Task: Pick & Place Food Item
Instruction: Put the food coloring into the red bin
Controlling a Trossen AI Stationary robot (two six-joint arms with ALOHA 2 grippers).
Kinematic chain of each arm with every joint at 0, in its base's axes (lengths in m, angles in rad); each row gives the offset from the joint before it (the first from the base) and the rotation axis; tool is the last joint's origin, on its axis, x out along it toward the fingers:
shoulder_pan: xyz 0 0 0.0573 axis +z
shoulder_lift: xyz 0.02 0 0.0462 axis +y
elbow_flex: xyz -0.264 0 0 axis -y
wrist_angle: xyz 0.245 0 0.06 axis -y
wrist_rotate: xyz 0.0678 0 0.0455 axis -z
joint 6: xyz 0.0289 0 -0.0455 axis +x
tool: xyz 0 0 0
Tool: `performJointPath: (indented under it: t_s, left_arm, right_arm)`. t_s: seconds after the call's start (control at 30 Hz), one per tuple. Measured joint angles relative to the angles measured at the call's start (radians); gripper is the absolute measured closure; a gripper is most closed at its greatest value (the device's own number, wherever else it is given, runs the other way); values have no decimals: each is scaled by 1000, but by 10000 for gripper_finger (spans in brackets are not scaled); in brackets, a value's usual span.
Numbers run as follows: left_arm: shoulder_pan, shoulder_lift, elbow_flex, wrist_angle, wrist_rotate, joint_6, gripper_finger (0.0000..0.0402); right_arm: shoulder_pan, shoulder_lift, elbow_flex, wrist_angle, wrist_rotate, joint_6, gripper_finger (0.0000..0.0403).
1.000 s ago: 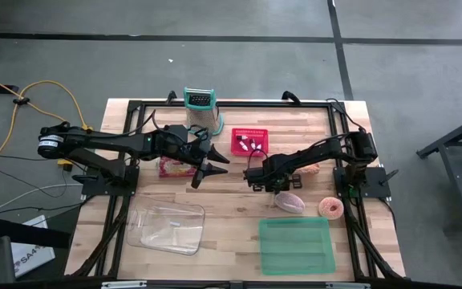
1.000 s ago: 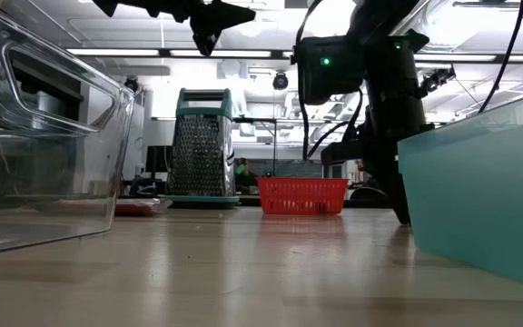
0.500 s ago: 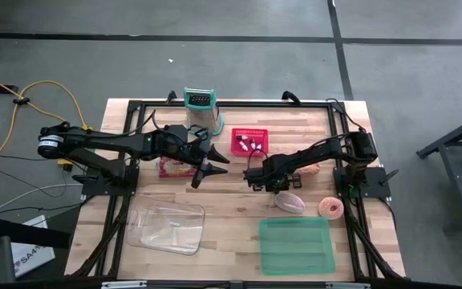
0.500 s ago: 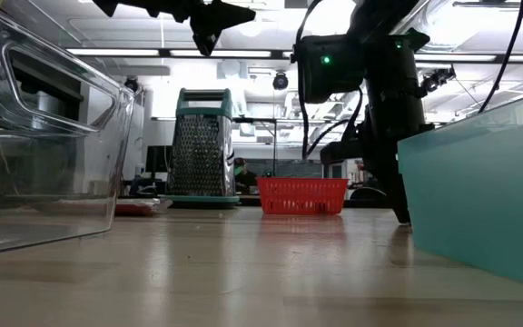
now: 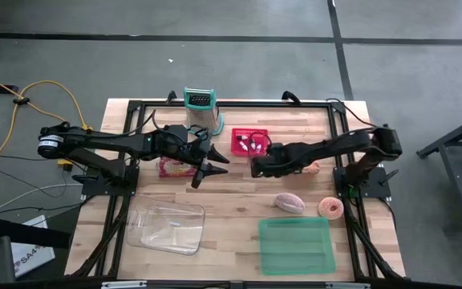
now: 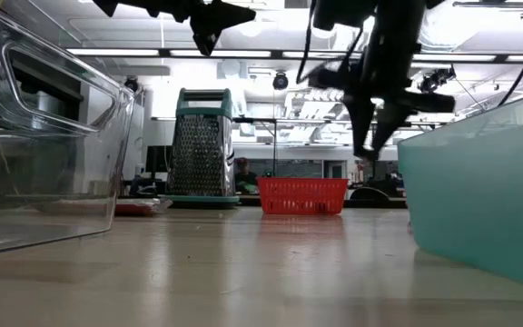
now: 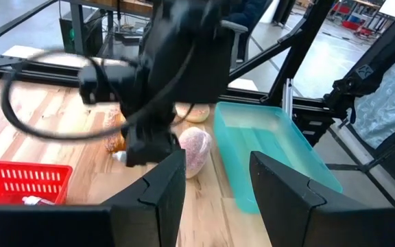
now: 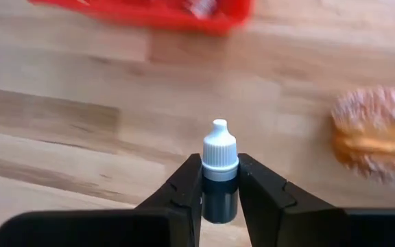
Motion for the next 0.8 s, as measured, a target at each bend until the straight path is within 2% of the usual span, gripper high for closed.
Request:
performJointPath:
  t_s: [0.37, 0.6, 0.8]
  left_arm:
    - [0, 0, 0, 11, 0, 0, 244]
    - [0, 0, 0, 16, 0, 0, 244]
    - [0, 0, 0, 21, 0, 0, 244]
  right_arm:
    - [-23, -27, 0, 116, 71, -98, 334]
    - [-156, -19, 0, 272, 81, -272, 334]
    - [-278, 31, 0, 356, 30, -386, 333]
